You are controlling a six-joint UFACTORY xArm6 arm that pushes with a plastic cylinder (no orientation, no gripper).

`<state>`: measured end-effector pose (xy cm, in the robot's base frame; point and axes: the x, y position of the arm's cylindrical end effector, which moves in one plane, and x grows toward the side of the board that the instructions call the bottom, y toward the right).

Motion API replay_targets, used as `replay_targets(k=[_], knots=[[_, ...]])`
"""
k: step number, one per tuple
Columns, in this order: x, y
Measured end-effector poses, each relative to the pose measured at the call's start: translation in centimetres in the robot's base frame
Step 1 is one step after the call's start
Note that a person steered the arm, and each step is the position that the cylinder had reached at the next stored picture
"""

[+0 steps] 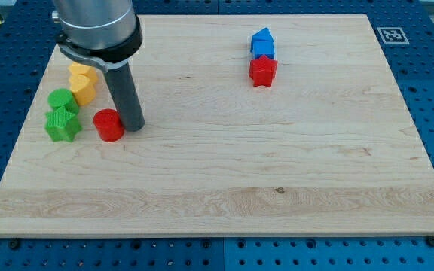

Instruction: Point your arm towards the red star

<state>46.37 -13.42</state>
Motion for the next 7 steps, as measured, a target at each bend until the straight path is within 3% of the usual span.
replay_targets(k=[4, 5, 7], knots=[[0.0, -3.3], [-1.2, 1.1], [-2.2, 21.4]])
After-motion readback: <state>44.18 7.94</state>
